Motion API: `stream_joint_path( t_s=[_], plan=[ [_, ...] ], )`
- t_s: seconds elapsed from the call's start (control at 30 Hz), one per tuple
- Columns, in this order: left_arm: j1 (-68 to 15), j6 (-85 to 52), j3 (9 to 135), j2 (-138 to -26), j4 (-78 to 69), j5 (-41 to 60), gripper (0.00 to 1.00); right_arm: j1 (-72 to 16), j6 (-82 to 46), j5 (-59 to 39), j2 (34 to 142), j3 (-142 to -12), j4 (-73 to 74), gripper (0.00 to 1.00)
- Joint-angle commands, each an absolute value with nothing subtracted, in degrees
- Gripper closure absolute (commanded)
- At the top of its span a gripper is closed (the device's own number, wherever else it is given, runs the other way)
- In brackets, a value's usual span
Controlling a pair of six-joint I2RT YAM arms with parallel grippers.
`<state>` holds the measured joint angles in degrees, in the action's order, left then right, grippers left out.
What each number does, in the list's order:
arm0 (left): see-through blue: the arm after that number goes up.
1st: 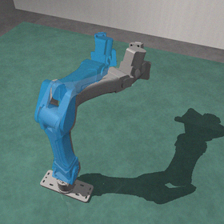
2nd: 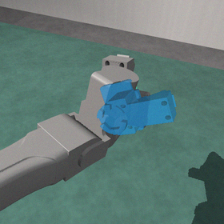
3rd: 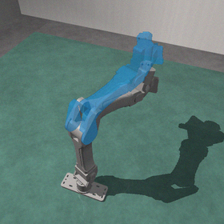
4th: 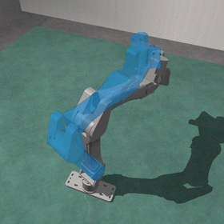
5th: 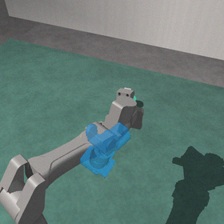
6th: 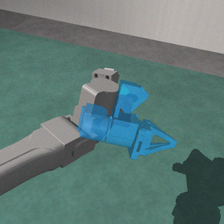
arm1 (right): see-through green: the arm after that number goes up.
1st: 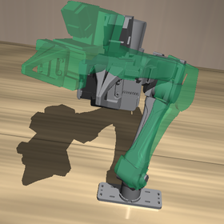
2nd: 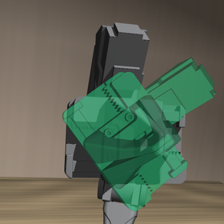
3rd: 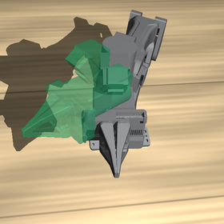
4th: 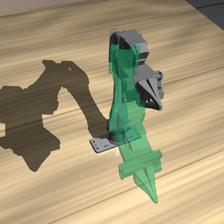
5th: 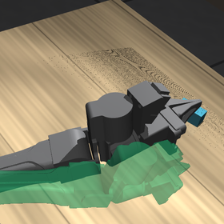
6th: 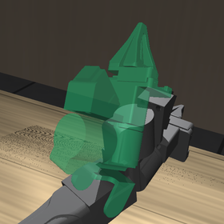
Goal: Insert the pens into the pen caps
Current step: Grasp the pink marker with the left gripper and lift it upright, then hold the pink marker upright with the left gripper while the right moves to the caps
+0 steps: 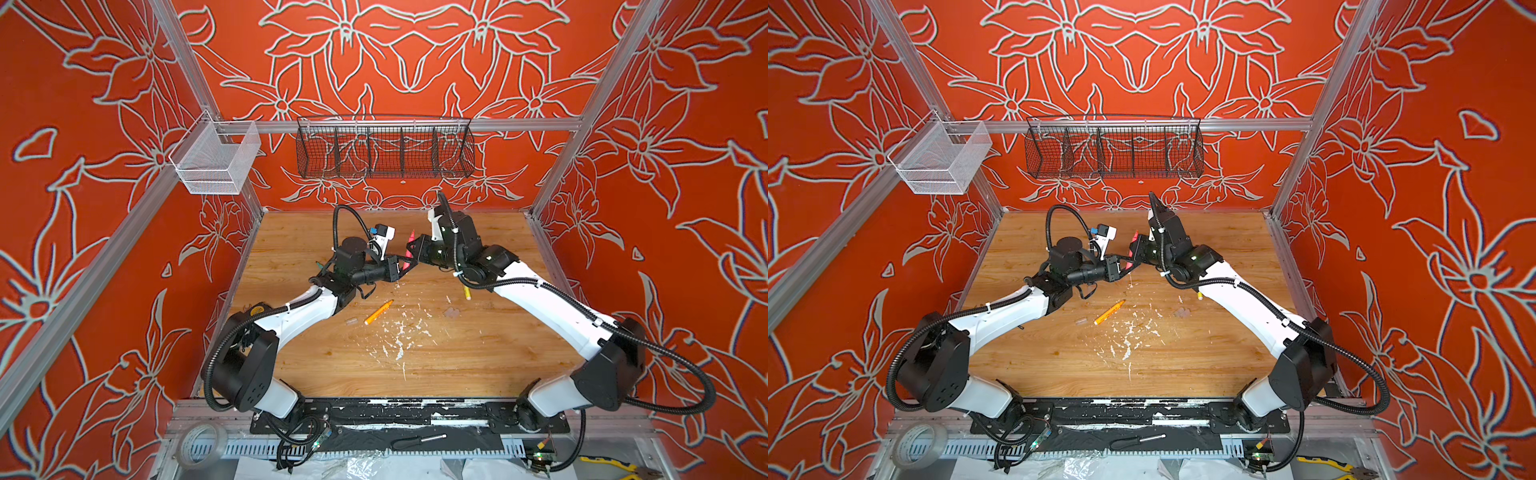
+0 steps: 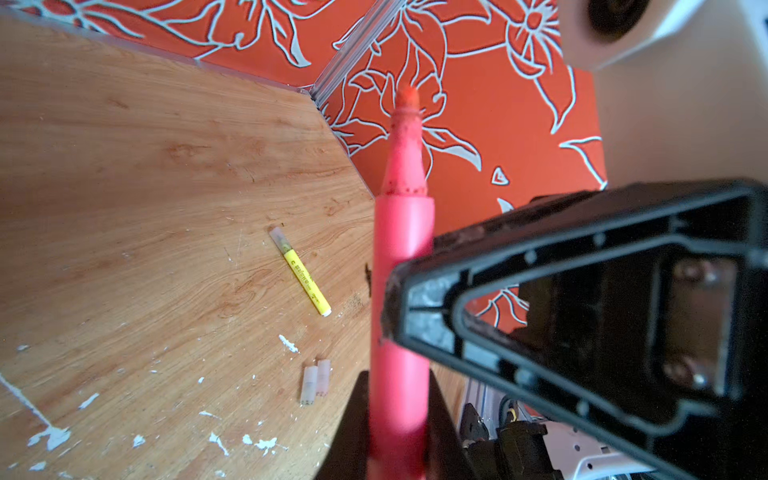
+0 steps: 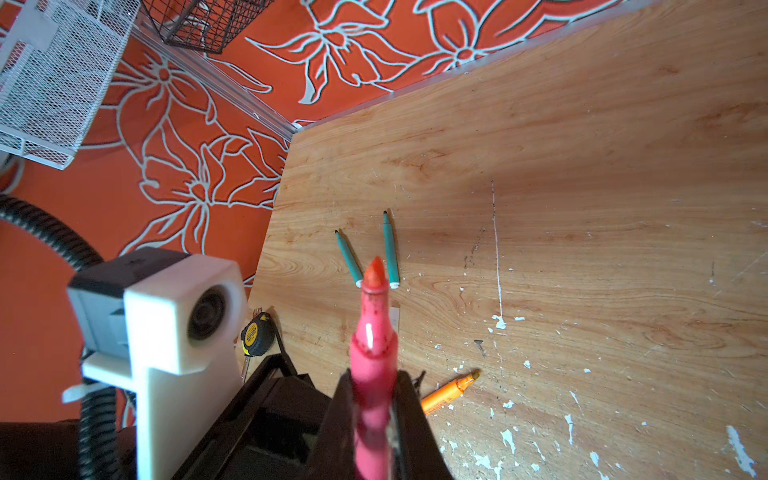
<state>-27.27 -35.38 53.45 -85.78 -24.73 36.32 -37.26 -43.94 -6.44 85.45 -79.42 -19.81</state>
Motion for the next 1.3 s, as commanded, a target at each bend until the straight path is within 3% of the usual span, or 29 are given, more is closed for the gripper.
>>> stream_joint_path(
  t_s=[0.0, 0.07, 0.13, 0.2, 0.33, 0.47, 0.63, 0.8, 1.27],
  plan=[
    [-26.5, -35.1, 53.6, -85.0, -27.2, 37.0, 1.00, -37.6, -45.4, -5.9, 83.5, -78.1, -19.3, 0.94],
    [-26.4, -34.0, 53.6, -84.8, -27.1, 37.2, 1.00, -37.5, -44.8, -5.8, 83.1, -78.3, -19.6, 0.88],
    [-26.5, -32.2, 53.8, -84.6, -25.8, 36.4, 1.00, -37.6, -43.8, -5.5, 82.3, -78.7, -20.3, 0.74],
    [-26.5, -29.5, 54.6, -84.3, -22.6, 35.2, 1.00, -37.5, -42.4, -4.1, 80.9, -79.4, -21.9, 0.66],
    [-26.5, -24.1, 56.2, -83.3, -17.3, 32.7, 1.00, -37.4, -39.4, 3.2, 76.7, -79.7, -28.0, 0.60],
    [-26.9, -19.9, 55.5, -81.1, -16.9, 31.5, 1.00, -36.1, -39.3, 11.5, 72.5, -77.1, -35.9, 0.60],
    [-29.4, -12.6, 52.8, -77.3, -17.9, 28.8, 1.00, -33.0, -41.1, 13.6, 69.7, -69.3, -43.0, 0.65],
    [-34.5, -2.8, 52.1, -74.0, -14.6, 25.7, 1.00, -27.0, -43.9, 2.8, 68.6, -58.2, -40.3, 0.64],
    [-42.5, 3.5, 43.5, -65.5, -24.8, 8.4, 1.00, -24.5, -47.2, -1.2, 80.2, -51.7, -34.0, 0.61]
  ],
)
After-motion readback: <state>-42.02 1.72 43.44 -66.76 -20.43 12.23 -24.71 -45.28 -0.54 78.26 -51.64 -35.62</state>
